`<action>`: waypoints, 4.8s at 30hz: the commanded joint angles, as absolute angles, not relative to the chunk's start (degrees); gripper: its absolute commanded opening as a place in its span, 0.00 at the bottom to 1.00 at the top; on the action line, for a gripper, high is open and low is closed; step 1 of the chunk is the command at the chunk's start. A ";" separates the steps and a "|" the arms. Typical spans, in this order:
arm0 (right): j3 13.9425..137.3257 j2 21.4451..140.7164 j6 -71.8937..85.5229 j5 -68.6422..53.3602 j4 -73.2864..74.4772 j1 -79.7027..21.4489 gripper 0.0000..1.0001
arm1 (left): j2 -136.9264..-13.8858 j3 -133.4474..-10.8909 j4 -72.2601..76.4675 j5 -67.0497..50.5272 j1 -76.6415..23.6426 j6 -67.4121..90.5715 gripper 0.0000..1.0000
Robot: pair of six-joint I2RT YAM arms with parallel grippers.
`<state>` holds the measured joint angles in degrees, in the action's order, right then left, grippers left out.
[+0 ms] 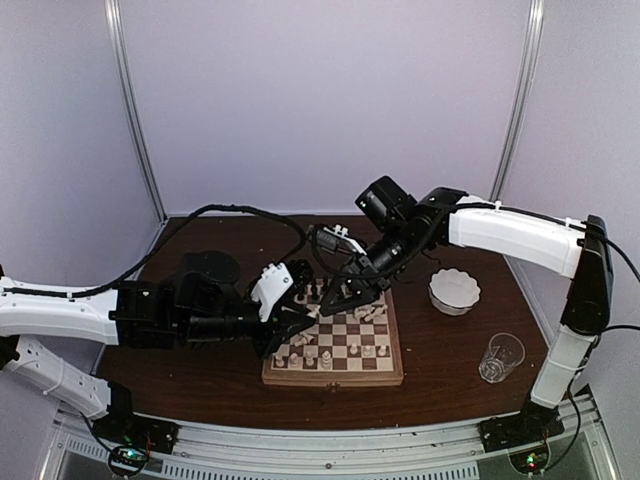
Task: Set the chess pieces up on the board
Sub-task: Pass from the left arm to the right, then place the pawn at e2, then adjust the pawn at e2.
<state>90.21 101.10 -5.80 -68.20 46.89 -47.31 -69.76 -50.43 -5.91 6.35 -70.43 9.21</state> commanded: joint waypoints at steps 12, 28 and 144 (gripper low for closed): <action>93.24 102.91 -4.81 -67.34 45.69 -48.42 0.28 | -70.21 -52.65 -2.76 4.83 -70.04 9.98 0.16; 95.66 102.63 -11.94 -56.43 51.98 -48.69 0.03 | -70.03 -52.36 -7.36 11.15 -69.98 9.37 0.43; 93.53 115.84 -32.87 -15.16 57.61 -58.67 0.42 | -65.92 -57.45 -18.45 0.10 -26.11 9.18 0.79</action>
<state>94.04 114.87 -33.01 -13.34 58.98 -58.52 -65.63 -56.88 -20.58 0.82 -26.44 9.98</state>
